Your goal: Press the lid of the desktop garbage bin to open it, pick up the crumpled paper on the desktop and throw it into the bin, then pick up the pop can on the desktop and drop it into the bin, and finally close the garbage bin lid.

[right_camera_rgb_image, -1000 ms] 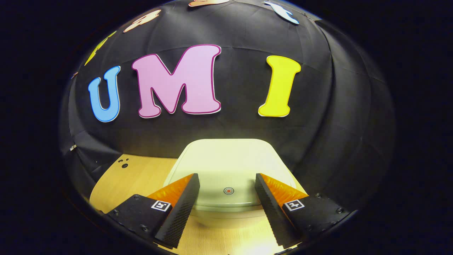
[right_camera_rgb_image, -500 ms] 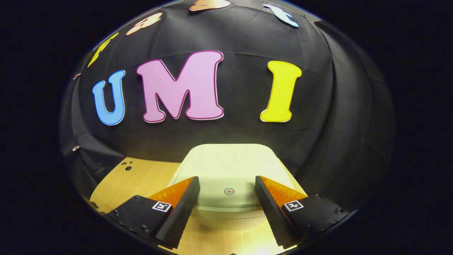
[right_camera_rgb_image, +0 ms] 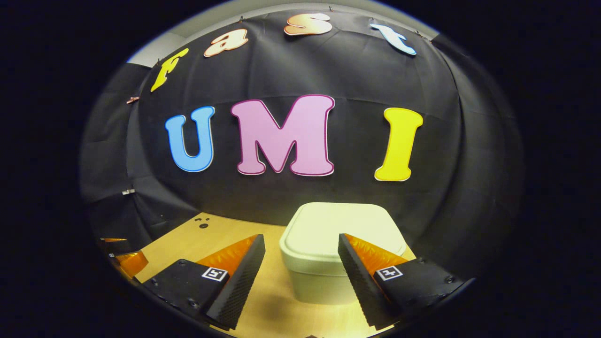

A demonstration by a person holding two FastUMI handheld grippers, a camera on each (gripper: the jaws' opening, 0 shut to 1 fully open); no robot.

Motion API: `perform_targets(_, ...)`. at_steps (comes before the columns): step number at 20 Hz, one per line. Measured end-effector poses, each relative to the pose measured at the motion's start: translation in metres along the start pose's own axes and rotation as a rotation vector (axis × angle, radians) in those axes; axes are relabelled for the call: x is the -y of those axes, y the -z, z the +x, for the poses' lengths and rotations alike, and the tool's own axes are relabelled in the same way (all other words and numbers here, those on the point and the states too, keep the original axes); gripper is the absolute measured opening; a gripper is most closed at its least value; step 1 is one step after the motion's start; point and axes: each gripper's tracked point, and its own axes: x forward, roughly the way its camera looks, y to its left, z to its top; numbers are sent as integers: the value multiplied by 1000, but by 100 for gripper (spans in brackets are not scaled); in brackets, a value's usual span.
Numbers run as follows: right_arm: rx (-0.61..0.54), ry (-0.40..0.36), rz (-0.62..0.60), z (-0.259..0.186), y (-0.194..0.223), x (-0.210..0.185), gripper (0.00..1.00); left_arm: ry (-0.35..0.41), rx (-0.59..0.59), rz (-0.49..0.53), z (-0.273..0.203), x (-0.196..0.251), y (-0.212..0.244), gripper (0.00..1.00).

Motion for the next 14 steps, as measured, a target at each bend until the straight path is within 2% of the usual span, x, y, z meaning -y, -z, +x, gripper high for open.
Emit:
perform_targets(4,2,4,-10,-46,18,-28,98,73,11,-11,-29,-7,7,96)
perform_targets(9,-53,8,-4,-95,60,-52,98,73,-12,-18,-65,-37,39,96)
perform_targets(14,-171,12,-6,-130,114,-73,99,88,-46,1,-86,-46,63,96)
